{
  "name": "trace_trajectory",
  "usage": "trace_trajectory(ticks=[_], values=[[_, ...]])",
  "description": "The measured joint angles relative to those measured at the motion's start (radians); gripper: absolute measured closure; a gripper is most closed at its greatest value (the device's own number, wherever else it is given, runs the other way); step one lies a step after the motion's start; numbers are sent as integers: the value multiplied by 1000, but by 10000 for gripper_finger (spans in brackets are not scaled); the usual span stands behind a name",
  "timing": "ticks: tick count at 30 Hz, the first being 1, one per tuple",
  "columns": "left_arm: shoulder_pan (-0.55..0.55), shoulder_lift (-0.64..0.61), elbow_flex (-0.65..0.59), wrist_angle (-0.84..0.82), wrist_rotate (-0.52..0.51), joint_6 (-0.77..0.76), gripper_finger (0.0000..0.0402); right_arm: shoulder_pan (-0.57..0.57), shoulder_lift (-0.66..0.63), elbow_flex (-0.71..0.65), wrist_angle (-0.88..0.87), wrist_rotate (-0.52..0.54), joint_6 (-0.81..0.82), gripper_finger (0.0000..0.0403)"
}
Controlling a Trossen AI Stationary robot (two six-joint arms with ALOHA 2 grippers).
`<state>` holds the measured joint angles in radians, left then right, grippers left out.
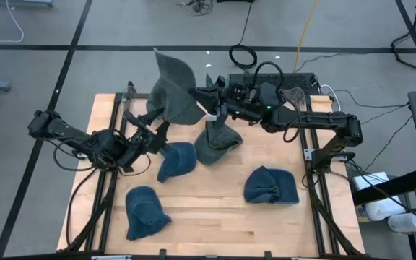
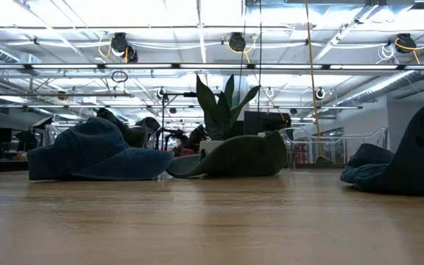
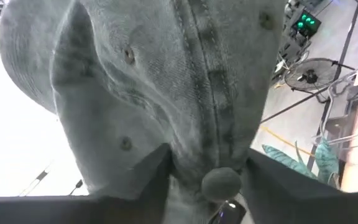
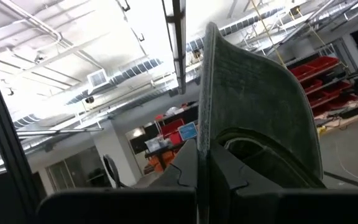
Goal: Pick & Place hat
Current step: Put the right green cap into the left transparent bin
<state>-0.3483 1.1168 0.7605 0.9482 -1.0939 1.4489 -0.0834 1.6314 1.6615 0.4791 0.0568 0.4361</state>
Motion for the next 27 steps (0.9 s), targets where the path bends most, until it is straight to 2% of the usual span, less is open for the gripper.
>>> trace_trajectory(ticks=[6,7,11,18,27], values=[[-33,0,0,0,-8,-21,357,0,2,0,-59,43,1,402],[-41,0,0,0,-8,-21,363,0,2,0,-69,48,0,401],[-61,0,0,16,-3,-45,363,0,2,0,-110,45,-12,393],[-79,-1,1,213,-71,-19,363,1,-11,0,-232,43,-101,346],[-73,-1,106,240,-132,-48,363,38,-100,0,-408,-36,-446,277]])
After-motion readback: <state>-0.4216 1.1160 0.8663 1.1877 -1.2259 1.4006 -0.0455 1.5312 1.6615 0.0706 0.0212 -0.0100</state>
